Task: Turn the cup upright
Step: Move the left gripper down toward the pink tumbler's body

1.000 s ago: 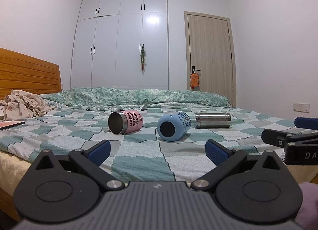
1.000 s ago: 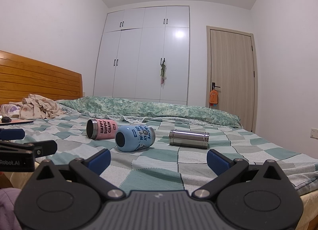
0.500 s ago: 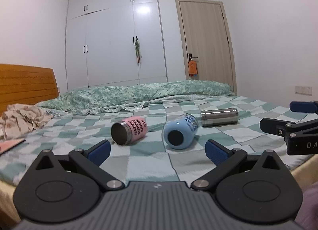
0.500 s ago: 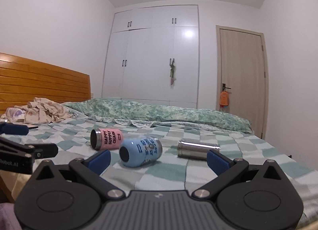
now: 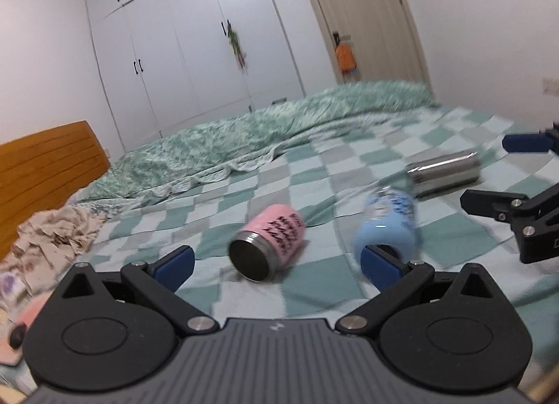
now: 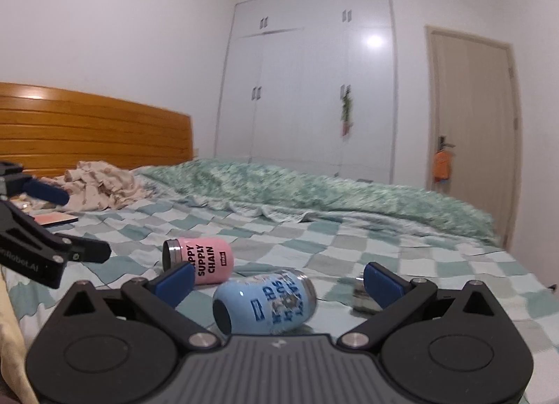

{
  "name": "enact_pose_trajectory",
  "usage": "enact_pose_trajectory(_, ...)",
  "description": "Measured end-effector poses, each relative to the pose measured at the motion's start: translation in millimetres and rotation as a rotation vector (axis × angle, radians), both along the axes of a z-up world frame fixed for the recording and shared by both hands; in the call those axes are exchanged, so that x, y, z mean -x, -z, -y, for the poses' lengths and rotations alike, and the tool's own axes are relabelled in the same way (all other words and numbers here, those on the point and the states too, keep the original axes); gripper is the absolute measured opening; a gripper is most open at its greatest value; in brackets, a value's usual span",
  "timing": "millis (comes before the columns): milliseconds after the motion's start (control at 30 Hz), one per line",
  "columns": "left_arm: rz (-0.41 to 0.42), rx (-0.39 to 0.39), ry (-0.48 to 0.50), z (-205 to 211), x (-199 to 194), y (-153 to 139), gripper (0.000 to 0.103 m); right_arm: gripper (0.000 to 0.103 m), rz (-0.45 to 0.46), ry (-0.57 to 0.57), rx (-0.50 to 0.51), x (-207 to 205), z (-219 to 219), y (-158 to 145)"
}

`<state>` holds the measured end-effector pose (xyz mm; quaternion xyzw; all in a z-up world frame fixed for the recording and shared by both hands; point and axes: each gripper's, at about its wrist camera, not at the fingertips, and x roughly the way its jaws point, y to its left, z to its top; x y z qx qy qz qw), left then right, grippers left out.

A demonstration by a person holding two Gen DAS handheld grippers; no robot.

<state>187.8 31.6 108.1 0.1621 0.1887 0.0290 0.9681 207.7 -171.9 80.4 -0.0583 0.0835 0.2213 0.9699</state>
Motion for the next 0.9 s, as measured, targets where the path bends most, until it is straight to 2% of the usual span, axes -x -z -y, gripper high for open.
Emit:
enact_pose_trajectory(200,-0.109,-0.083,-0.029,-5.6,-64.8,-3.3,0.103,0.103,-0.081,-0.078,0.0,-80.9,-13.2,-7.4)
enact_pose_trajectory(367,-0.203,-0.143,-0.046,-6.1,-120.8,9.3,0.103,0.103,-0.164,-0.146,0.008,-145.6,-25.5,-7.8)
enact_pose_trajectory(600,-0.355,-0.132,-0.082,-15.1,-202.0,37.9,0.103,0.103,-0.243,-0.205,0.003,-221.4,-36.2,1.4)
enact_pose_trajectory(700,-0.404,-0.125,-0.086,-18.9,-230.5,53.1,0.103,0.103,-0.313,-0.237,-0.021,-251.3,-32.1,4.3)
enact_pose_trajectory(833,-0.465,-0.13,-0.096,-24.0,-265.3,71.9,0.103,0.103,-0.339,-0.227,-0.019,-272.2,-28.9,10.3)
enact_pose_trajectory(900,-0.537,-0.129,-0.092,-26.6,-281.8,84.9,0.103,0.103,-0.349,-0.229,-0.017,-278.1,-26.7,16.2)
